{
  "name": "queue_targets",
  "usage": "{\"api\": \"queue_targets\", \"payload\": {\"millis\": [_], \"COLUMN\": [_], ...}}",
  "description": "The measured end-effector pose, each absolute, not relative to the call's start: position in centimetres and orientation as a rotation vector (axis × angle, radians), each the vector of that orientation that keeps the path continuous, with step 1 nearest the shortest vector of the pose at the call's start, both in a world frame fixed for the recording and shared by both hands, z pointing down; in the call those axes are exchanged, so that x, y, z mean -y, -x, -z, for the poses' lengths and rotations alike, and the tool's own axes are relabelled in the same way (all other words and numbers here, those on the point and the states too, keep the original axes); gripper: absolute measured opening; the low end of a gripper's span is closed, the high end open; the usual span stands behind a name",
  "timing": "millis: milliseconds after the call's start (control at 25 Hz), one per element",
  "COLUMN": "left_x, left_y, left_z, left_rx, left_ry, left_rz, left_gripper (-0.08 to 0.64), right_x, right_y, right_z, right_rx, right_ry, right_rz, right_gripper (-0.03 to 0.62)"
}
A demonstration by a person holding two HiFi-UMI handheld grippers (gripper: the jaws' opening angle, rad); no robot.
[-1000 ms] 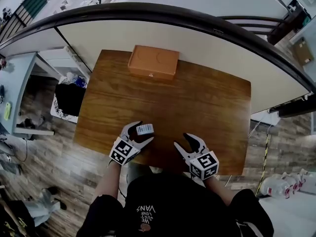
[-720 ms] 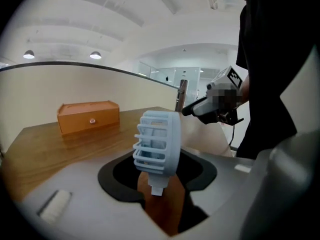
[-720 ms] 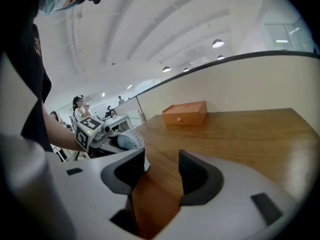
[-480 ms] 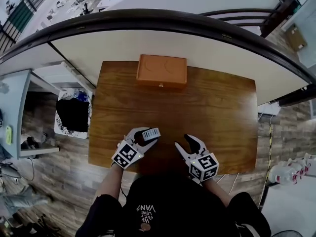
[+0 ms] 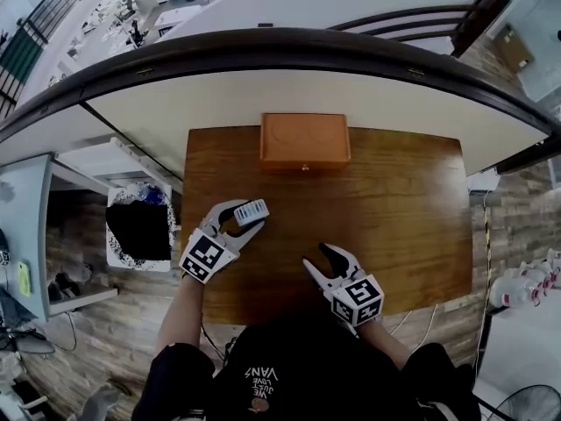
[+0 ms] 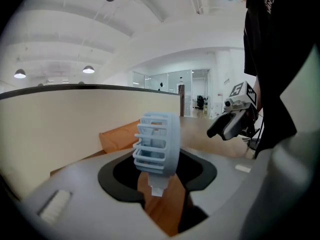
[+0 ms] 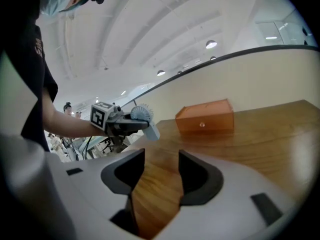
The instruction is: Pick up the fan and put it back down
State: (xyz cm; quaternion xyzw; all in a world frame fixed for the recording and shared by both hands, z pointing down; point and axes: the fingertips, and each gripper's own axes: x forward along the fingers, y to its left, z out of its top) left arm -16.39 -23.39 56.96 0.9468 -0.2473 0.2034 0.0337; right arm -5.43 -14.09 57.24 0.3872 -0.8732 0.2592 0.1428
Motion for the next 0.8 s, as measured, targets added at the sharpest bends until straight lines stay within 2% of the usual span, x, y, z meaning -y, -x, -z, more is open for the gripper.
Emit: {"api": "queue_targets", "payload": {"millis": [560, 800], "left_x": [35.3, 40.0], "left_y": [20.2, 20.8], "left_z": [-55.8, -56.7], "left_rx": [0.717, 0.768], "left_ry": [-3.025, -2.990], "left_rz": [-0.670, -0.556], "left_gripper": [0.192, 0.193], "right_x": [16.1, 17.4], "right_y": [7.0, 6.7], "right_z": [-58.3, -58.9], "right_rx": [2.433, 2.392], "right_ry": [-1.241, -1.281], "right_rz": [-0.791, -0.797], "right_gripper": [0.183, 0.183]}}
